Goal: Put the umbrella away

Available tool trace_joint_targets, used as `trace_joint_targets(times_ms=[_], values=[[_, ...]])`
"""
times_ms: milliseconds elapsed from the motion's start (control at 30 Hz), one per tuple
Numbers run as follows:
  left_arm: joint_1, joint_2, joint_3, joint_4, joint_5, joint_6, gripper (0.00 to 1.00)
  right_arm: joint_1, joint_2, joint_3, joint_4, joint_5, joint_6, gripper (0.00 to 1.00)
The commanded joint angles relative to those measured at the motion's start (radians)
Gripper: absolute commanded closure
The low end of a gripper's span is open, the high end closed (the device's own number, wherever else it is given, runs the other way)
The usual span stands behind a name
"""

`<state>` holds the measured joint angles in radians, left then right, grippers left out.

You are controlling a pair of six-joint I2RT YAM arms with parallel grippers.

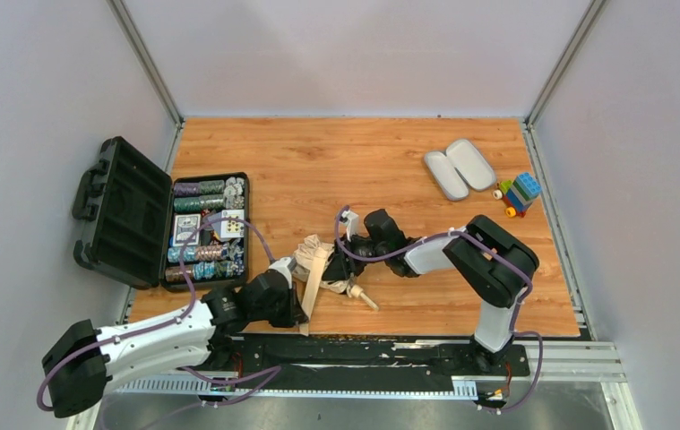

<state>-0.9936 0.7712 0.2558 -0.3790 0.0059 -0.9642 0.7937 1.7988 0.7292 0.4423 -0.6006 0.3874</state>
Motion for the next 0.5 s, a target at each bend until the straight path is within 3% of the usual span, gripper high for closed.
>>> trace_joint_targets(times_ms=[0, 100, 300, 467], values=[[-0.005, 0.097, -0.097, 0.011, 0.032, -0.013, 1.00, -0.019, 0.122, -0.040, 0.130, -0.138, 0.281, 1.00], [-0.006, 0.127, -0.096, -0.015, -0.002, -0.006, 1.00, -0.018, 0.129, -0.077, 0.128, -0.075, 0.276, 0.94], [-0.005, 0.101, -0.077, -0.062, -0.067, -0.019, 1.00, -0.005, -0.039, -0.024, -0.212, 0.086, 0.100, 0.45], [-0.005, 0.106, -0.069, -0.071, -0.093, -0.021, 1.00, -0.005, -0.131, 0.009, -0.380, 0.123, 0.021, 0.26]])
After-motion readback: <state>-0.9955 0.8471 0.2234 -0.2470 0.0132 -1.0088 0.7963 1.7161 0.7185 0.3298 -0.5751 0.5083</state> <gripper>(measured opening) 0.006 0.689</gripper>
